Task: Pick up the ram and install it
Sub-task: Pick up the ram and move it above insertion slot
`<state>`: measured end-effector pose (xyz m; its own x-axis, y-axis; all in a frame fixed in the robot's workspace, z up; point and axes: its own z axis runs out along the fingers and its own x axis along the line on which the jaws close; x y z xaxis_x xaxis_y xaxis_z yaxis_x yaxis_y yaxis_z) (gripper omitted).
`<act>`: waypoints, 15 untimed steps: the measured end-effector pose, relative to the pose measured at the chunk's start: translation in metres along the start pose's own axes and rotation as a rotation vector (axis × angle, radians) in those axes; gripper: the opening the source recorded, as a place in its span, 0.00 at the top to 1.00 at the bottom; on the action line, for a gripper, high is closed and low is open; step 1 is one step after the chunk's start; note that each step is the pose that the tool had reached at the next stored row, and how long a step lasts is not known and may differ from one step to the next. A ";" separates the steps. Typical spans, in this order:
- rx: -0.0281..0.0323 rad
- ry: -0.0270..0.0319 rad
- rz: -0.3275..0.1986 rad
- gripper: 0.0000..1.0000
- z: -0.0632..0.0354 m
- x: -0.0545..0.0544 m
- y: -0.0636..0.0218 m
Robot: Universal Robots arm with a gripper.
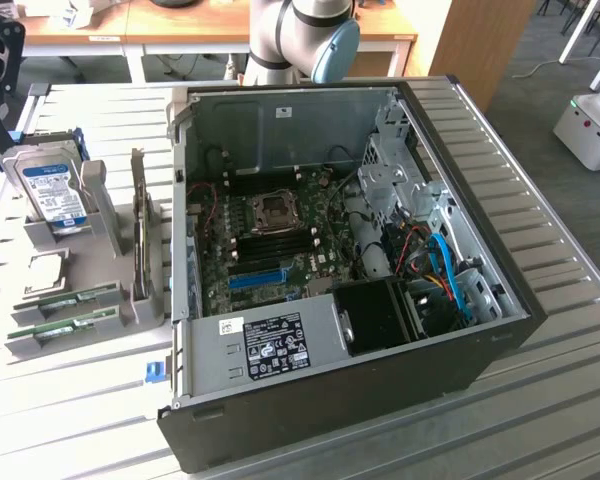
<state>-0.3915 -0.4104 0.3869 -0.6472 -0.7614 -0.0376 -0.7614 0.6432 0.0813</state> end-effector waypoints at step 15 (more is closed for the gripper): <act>-0.0149 -0.0036 -0.105 0.89 0.0000 0.000 0.0004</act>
<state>-0.3921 -0.4104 0.3870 -0.5638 -0.8244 -0.0503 -0.8246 0.5583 0.0915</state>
